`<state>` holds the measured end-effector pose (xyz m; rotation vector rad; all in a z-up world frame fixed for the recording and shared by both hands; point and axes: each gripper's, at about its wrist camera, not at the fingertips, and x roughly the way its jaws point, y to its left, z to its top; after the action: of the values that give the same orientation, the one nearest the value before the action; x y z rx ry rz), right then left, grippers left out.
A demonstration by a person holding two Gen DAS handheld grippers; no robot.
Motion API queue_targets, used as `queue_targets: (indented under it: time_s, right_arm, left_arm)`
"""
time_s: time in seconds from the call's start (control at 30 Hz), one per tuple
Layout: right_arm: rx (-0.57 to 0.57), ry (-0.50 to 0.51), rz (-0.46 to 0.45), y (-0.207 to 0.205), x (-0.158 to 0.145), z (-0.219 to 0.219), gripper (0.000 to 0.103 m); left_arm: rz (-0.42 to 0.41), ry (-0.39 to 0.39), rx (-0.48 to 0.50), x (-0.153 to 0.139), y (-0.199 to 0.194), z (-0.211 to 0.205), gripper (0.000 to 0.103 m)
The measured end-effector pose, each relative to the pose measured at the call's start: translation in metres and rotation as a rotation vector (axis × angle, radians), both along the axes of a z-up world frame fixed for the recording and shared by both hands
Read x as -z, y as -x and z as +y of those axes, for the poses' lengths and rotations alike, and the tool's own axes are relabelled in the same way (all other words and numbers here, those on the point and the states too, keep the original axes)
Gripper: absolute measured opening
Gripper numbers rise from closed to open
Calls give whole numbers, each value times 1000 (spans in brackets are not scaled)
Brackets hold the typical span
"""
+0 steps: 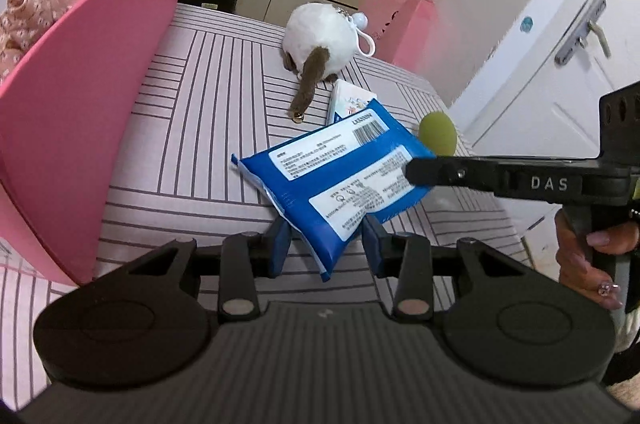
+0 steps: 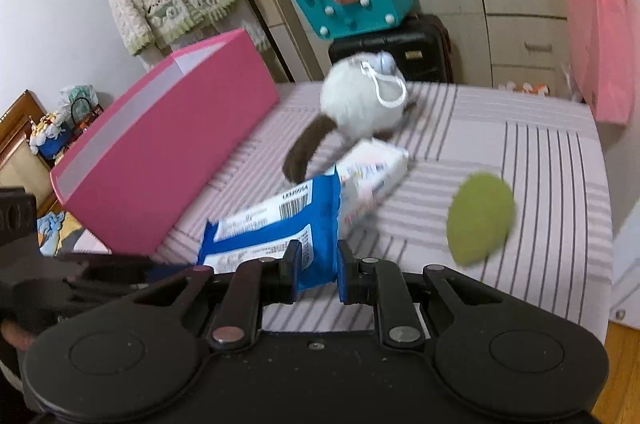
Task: Organize soft objects
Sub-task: 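Close both tools on opposite ends of the blue wet-wipes pack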
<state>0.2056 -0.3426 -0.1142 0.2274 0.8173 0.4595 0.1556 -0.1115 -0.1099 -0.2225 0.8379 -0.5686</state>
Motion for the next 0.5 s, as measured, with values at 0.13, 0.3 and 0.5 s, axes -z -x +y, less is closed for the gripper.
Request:
queue_targets:
  time_s: [0.13, 0.3, 0.5]
  right_arm:
    - [-1, 23, 8, 2, 5, 0, 25]
    - [4, 21, 16, -4, 9, -2, 35]
    - [13, -7, 22, -10, 14, -4, 42]
  left_arm:
    - [1, 3, -18, 0, 2, 0, 41]
    - [7, 14, -47, -2, -1, 4, 43]
    - [-35, 13, -97, 1, -1, 1, 44]
